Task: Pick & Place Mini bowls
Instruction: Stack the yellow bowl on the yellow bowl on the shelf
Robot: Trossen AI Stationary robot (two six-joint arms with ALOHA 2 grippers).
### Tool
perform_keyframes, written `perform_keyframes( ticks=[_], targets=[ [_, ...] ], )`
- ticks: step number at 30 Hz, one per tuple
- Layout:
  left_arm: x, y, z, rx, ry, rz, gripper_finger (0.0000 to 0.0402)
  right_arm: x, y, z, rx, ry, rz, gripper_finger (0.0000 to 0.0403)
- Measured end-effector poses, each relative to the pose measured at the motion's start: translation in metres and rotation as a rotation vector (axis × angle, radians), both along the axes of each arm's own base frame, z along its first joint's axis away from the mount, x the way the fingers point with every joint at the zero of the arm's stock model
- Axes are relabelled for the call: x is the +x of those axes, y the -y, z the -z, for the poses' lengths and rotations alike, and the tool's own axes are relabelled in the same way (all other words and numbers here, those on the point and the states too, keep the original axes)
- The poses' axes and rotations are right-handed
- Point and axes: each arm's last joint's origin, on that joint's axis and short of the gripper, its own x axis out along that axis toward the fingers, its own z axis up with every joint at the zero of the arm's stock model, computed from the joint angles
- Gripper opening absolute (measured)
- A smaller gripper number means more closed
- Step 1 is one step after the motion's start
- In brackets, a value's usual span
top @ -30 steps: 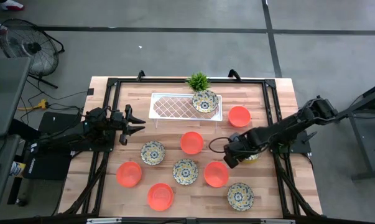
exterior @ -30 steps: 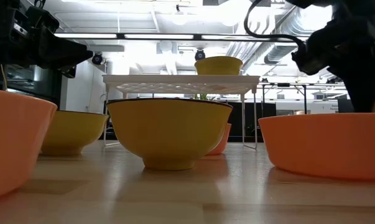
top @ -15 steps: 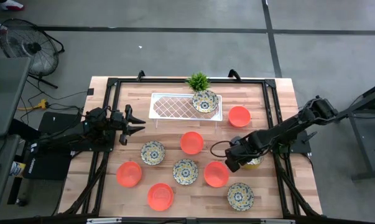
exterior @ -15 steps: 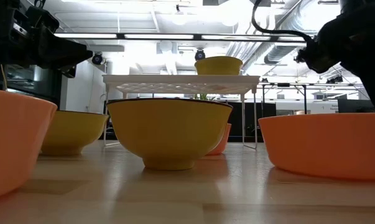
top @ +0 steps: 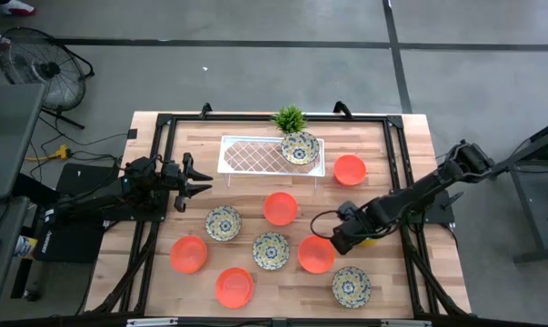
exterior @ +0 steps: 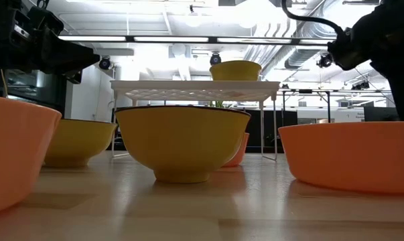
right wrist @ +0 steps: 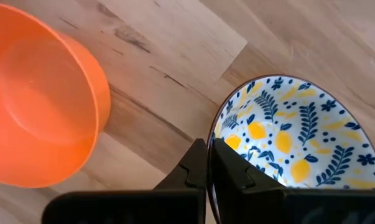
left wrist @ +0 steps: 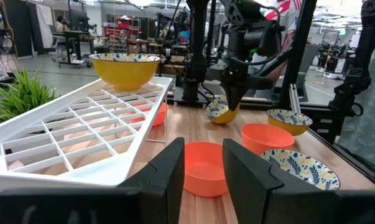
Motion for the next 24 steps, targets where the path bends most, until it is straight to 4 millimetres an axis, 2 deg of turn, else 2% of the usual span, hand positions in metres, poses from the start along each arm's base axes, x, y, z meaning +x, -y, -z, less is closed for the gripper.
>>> perform_keyframes(
  ticks=[15,24],
  targets=[
    [0.0000,0.0000,0.0000,0.000,0.000,-0.001,0.0106,-0.0014,-0.0024,-0.0001,-0.003,0.001,0.026,0.0000],
    [0.0000,0.0000,0.0000,0.000,0.000,-0.001,0.0106,0.0002,-0.0024,0.0022,-0.091,0.048,0.025,0.0000]
  ],
)
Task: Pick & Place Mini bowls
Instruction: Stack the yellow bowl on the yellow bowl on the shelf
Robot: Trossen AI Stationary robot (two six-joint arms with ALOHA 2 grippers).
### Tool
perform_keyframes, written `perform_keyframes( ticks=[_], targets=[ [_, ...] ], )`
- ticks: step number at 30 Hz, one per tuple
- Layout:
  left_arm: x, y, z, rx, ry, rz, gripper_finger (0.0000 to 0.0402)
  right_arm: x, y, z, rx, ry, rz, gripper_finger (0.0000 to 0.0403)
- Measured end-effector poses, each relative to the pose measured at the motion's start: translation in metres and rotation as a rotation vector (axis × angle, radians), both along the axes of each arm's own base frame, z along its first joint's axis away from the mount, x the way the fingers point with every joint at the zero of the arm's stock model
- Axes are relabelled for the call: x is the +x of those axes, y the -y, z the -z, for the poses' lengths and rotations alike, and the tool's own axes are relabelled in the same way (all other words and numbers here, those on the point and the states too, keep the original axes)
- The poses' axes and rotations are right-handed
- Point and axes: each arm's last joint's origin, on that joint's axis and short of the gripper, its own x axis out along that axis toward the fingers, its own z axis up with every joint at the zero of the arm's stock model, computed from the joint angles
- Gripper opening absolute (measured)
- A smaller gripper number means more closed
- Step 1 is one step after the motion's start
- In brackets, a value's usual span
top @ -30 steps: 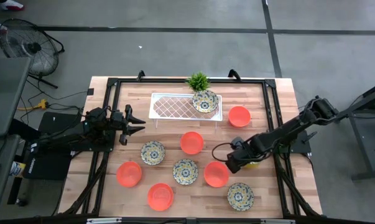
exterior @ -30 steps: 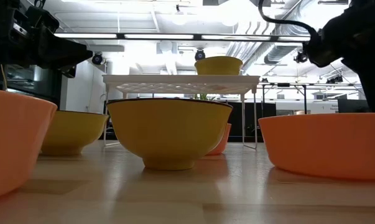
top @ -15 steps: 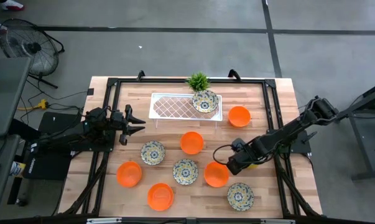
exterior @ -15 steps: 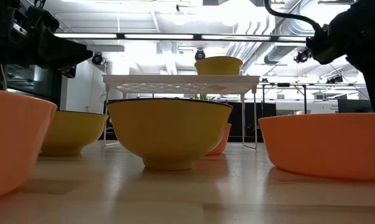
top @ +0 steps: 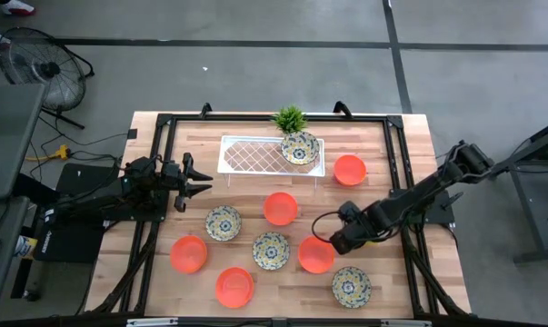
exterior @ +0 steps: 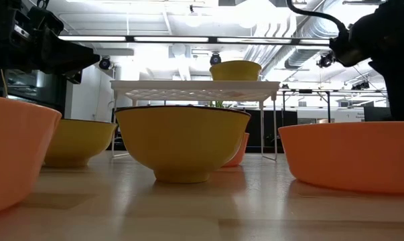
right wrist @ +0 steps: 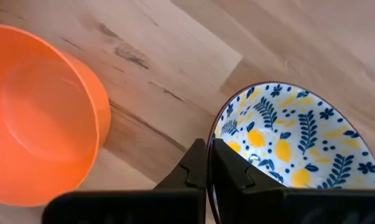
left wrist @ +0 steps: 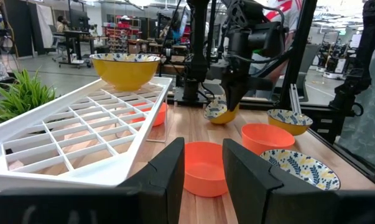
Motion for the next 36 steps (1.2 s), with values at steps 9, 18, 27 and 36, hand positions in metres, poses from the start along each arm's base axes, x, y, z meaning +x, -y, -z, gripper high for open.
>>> perform_keyframes(
  ticks=[9,18,27,36],
  targets=[
    [0.000,0.000,0.000,0.000,0.000,-0.004,0.0106,0.003,-0.006,0.008,-0.130,0.029,-0.121,0.0000],
    [0.000,0.000,0.000,0.000,0.000,-0.003,0.0106,0.001,-0.011,-0.007,-0.182,0.002,-0.132,0.0001],
    [0.000,0.000,0.000,0.000,0.000,-0.003,0.0106,0.003,-0.014,-0.011,-0.120,0.010,-0.054,0.0001],
    [0.000,0.000,0.000,0.000,0.000,-0.002,0.0106,0.002,-0.015,-0.011,-0.067,-0.014,-0.044,0.0000]
  ],
)
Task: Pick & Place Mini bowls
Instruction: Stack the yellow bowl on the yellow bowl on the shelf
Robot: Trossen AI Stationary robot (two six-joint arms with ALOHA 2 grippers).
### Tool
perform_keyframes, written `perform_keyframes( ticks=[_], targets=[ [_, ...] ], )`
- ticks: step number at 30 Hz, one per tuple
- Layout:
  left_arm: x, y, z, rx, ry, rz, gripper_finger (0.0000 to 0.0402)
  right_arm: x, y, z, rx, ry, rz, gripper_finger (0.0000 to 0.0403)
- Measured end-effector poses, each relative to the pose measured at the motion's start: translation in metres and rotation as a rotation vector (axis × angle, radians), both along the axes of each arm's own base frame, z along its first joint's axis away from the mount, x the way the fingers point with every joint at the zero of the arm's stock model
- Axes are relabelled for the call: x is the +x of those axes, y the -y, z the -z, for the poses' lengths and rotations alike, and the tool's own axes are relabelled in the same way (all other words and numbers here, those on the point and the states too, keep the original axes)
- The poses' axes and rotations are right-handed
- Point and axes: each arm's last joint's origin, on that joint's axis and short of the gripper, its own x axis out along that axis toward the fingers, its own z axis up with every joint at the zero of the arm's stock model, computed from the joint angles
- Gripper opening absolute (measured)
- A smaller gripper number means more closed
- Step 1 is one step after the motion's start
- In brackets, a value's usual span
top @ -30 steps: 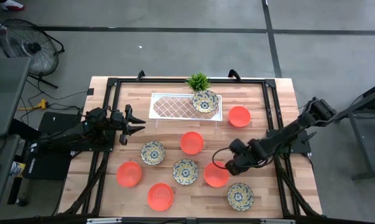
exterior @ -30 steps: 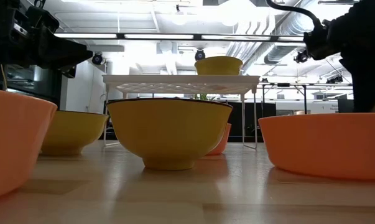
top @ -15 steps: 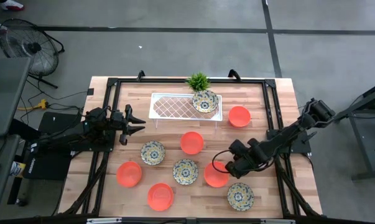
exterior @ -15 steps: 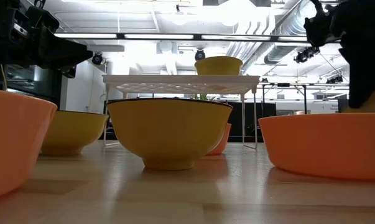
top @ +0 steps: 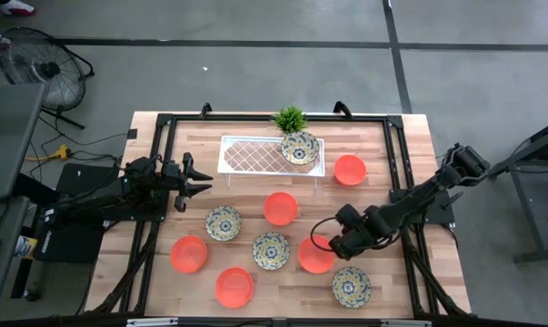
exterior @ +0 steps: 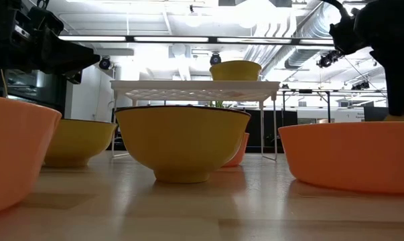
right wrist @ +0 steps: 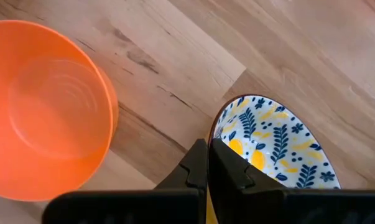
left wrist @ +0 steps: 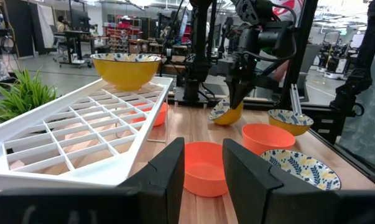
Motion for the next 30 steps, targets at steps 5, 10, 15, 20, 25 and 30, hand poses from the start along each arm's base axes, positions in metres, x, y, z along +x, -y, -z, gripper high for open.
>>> perform_keyframes(
  ticks=[5,10,15,20,25,30],
  targets=[
    [0.000,0.000,0.000,0.000,0.000,0.001,0.0106,0.001,0.001,0.000,0.026,-0.016,0.004,0.0005],
    [0.000,0.000,0.000,0.000,0.000,0.004,0.0106,0.004,0.007,-0.002,-0.009,0.007,0.003,0.0002],
    [0.000,0.000,0.000,0.000,0.000,0.004,0.0106,0.009,0.013,-0.016,-0.088,0.007,-0.045,0.0001],
    [0.000,0.000,0.000,0.000,0.000,0.004,0.0106,0.009,0.016,-0.028,-0.141,-0.017,-0.077,0.0001],
    [0.000,0.000,0.000,0.000,0.000,0.004,0.0106,0.010,0.017,-0.035,-0.207,-0.002,-0.091,0.0000],
    [0.000,0.000,0.000,0.000,0.000,0.003,0.0106,0.008,0.021,-0.048,-0.278,-0.023,-0.111,0.0000]
  ],
)
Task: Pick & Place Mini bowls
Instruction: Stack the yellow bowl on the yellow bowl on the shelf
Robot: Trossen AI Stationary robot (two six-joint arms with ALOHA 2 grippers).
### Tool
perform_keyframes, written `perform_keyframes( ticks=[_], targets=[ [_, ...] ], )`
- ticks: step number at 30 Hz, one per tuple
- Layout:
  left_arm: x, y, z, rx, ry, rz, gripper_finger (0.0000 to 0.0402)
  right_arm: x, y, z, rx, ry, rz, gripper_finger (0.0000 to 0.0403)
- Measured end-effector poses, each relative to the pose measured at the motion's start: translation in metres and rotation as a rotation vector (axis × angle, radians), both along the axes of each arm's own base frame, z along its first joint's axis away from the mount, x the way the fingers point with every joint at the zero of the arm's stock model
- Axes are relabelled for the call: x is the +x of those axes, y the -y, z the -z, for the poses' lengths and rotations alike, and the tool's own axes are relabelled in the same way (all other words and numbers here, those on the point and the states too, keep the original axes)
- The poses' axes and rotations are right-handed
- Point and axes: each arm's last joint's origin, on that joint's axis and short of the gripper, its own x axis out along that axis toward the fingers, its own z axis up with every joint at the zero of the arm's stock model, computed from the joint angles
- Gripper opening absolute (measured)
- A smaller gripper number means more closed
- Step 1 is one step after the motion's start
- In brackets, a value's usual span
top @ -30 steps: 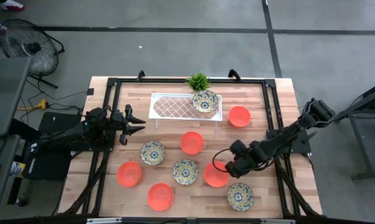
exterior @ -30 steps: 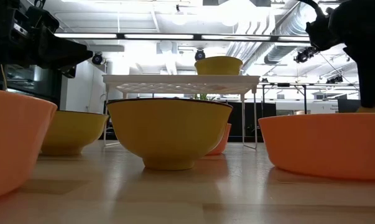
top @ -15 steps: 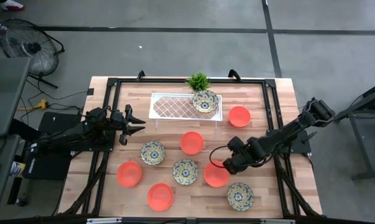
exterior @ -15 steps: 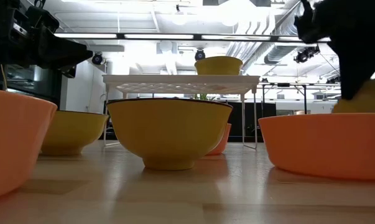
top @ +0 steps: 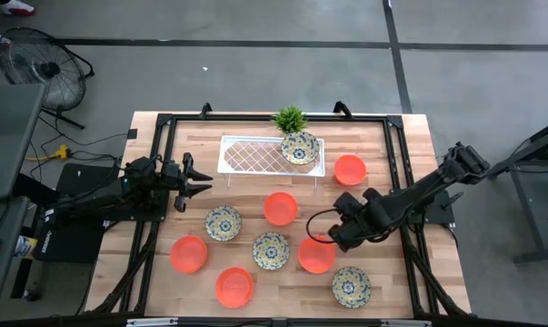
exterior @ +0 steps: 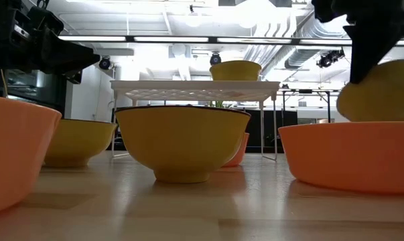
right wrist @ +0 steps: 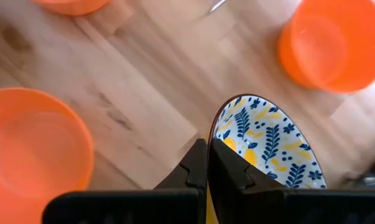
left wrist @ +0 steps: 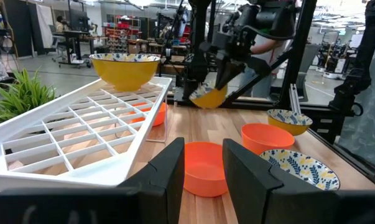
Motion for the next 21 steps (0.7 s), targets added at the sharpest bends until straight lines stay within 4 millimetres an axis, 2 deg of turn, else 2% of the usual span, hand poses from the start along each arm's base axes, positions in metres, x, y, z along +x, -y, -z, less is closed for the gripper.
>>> perform_keyframes(
  ticks=[6,12,21],
  targets=[
    [0.000,0.000,0.000,0.000,0.000,0.000,0.0106,0.001,0.007,-0.022,-0.122,-0.005,-0.047,0.0000],
    [0.000,0.000,0.000,0.000,0.000,0.000,0.0106,0.003,0.020,-0.055,-0.271,-0.014,-0.106,0.0000],
    [0.000,0.000,0.000,0.000,0.000,-0.001,0.0106,0.021,0.055,-0.104,-0.420,-0.002,-0.233,0.0000]
  ],
)
